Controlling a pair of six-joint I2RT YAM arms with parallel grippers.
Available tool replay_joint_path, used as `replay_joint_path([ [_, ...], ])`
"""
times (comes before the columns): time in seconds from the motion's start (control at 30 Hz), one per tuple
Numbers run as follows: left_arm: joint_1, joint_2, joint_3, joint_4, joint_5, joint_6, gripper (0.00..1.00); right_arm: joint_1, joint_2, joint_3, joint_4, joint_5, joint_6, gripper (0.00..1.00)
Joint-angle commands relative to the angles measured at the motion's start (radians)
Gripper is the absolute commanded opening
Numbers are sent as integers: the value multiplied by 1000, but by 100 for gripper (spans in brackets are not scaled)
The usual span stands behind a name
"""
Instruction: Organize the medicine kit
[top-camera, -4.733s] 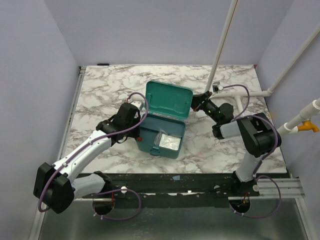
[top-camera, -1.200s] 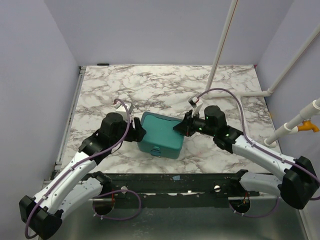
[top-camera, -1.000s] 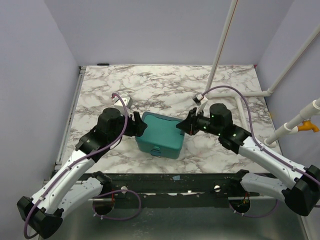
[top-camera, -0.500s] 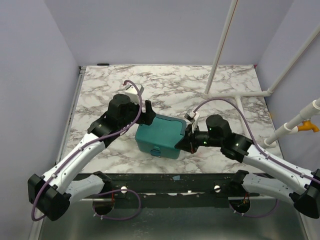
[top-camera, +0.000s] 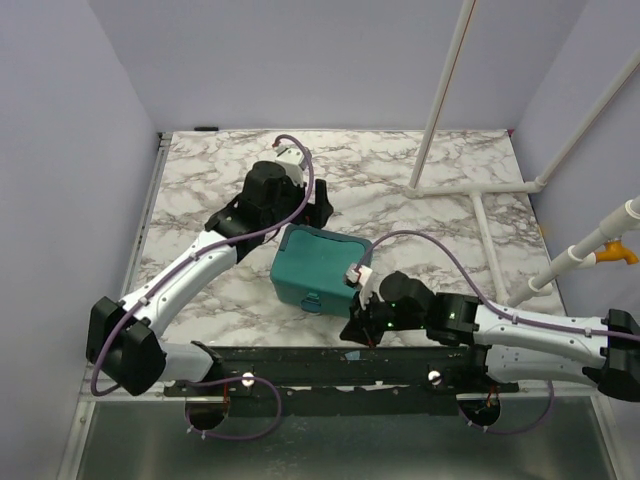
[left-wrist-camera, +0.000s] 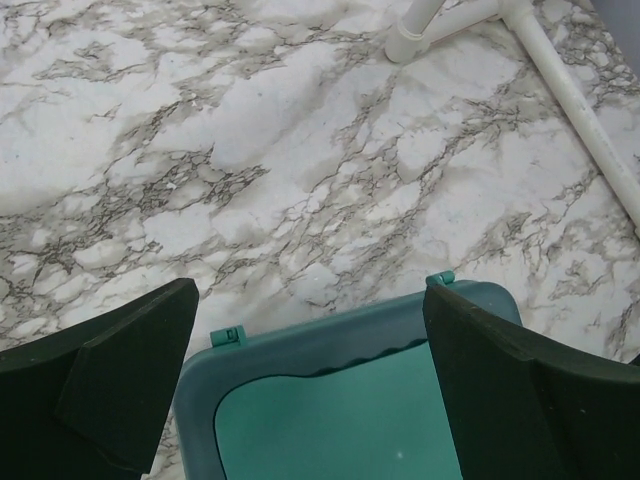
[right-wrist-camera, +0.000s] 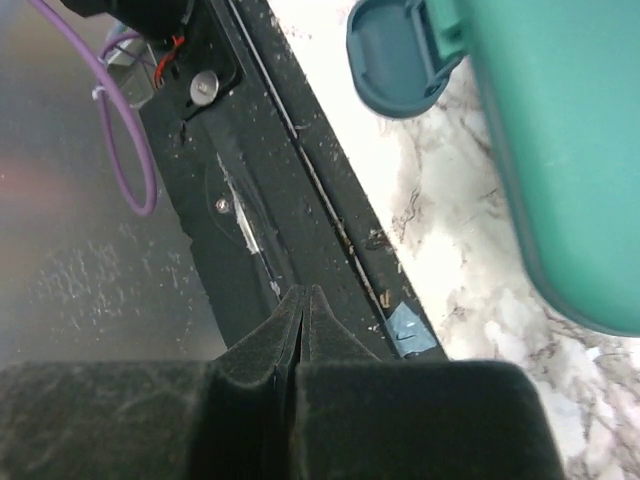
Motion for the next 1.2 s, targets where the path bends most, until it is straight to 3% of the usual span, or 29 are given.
replay_joint_path([
  [0.0, 14, 70, 48, 24, 9, 1, 98, 41, 52, -44, 58, 186, 91, 1],
  [0.17, 25, 164, 84, 19, 34, 7, 98, 43, 104, -48, 62, 345, 169, 1],
  [0.37, 31, 233, 92, 23, 50, 11, 91, 43, 134, -46, 80, 454, 223, 1],
  [0.47, 39, 251, 88, 7, 52, 2, 83, 42, 162, -38, 78, 500, 270, 1],
  [0.63, 53, 244, 57, -18, 37, -12, 59, 43, 191, -29, 78, 569, 317, 1],
  [0.93, 57, 187, -50, -64, -9, -46, 26, 41, 221, 3, 80, 667, 315, 1],
  [1.0, 57, 171, -71, -68, -19, -54, 21, 38, 228, 9, 82, 693, 311, 1],
  [1.17, 57, 128, -109, -84, -51, -74, 21, 15, 257, 30, 104, 706, 276, 1],
])
